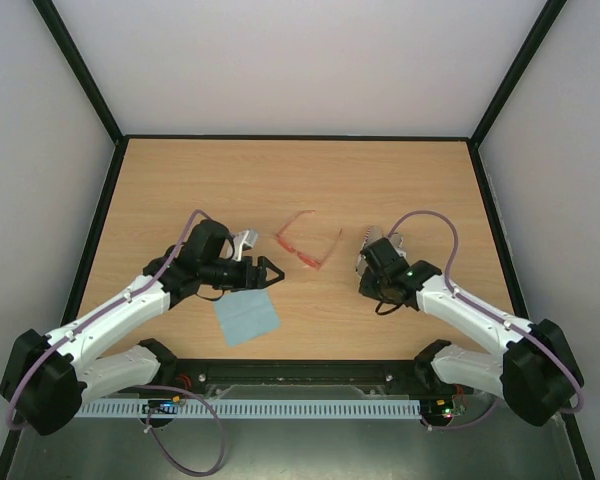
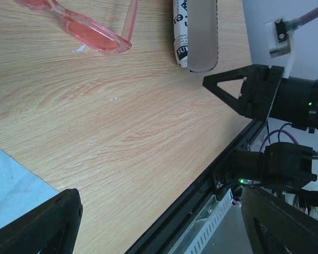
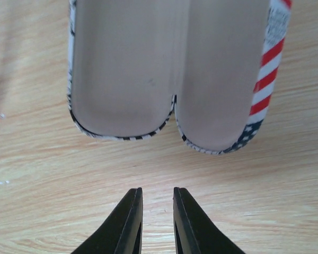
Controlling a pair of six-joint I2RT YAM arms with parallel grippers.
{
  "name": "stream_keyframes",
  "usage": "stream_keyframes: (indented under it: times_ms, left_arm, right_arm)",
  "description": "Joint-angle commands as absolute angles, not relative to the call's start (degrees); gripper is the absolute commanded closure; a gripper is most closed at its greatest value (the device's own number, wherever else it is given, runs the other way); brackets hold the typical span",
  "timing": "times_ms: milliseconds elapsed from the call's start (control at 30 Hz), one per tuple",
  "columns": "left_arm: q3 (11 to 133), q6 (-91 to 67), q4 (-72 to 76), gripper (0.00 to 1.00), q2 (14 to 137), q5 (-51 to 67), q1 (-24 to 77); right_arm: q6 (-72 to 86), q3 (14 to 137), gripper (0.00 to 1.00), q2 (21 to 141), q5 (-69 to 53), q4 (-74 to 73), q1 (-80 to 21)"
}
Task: Organize the sunglasses
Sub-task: Adjust the sunglasses case at the center of the board.
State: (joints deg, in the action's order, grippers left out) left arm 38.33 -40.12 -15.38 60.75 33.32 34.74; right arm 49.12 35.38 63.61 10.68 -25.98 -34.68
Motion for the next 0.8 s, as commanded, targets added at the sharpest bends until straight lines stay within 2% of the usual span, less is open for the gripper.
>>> stream_keyframes:
  times_ms: [0, 400, 767]
  left_arm:
    - [38.96, -40.42, -14.49, 0.15, 61.16, 33.13, 35.08]
    - [38.86, -39.95, -15.38, 0.15, 60.25, 33.05, 35.07]
    - [38.94, -39.62, -15.29, 0.15, 60.72, 33.4, 35.01]
  right_arm:
    - [51.91, 33.05, 0.82, 65.9, 10.14, -24.51, -35.68]
    - [51.53, 32.93, 0.86, 72.9, 13.41, -22.72, -32.58]
    - [48.73, 32.31, 0.86, 72.01, 14.61, -22.46, -24.85]
